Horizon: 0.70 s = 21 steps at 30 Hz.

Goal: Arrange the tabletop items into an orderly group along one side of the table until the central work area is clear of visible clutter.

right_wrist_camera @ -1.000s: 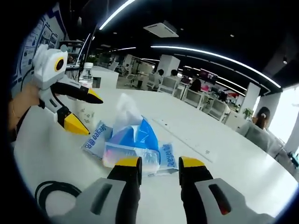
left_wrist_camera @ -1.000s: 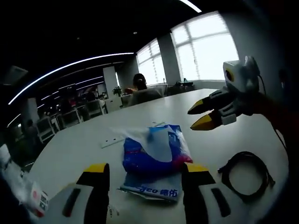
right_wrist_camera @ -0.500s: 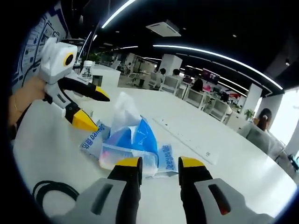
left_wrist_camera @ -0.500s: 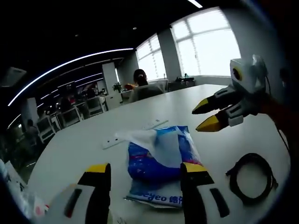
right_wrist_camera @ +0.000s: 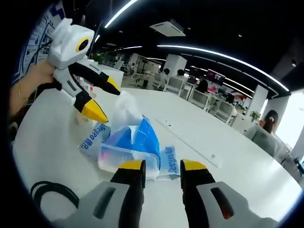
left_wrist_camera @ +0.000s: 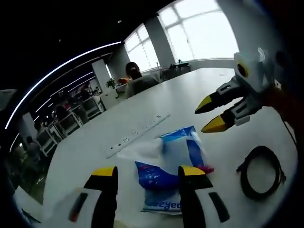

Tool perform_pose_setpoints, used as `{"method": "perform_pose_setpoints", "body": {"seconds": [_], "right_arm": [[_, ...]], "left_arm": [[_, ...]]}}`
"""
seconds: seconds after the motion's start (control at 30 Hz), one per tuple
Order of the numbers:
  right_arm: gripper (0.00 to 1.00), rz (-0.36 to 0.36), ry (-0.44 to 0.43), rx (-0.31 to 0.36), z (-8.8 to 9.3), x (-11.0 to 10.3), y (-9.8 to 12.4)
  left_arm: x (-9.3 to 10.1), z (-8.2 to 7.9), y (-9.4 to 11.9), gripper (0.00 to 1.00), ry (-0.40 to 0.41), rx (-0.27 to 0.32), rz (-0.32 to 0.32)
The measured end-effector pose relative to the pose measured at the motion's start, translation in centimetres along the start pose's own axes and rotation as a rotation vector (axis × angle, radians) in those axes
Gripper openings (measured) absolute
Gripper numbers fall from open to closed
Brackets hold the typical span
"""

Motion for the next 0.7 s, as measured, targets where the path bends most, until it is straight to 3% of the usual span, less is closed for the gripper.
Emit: {"method": "perform_pose_setpoints", "body": {"seconds": [0.3,0.7], "right_arm": [[0.25,-0.004,0.009,-0.006,0.1,0.2,-0.4],[0.23,-0.017,0.02,-0.025,0.1,0.1,-1.2]], "left_arm": [[-0.9,1.0,-1.0,0.5,-0.037,-0.082,0.003],[-1.6,1.4,-2.1,0.49,-0.018,-0.104,0.032]]}}
Point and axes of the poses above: the point that each gripper's makers call its tool centre point, and the gripper's own axes: y roughly backward along the fingers, x roughly to its right, z roughly out of its underside, the point moved 9 cm from there along y, roughly backward along the fingers, and after that the axes turned 2 degrees about x, right-handed, at the moved point
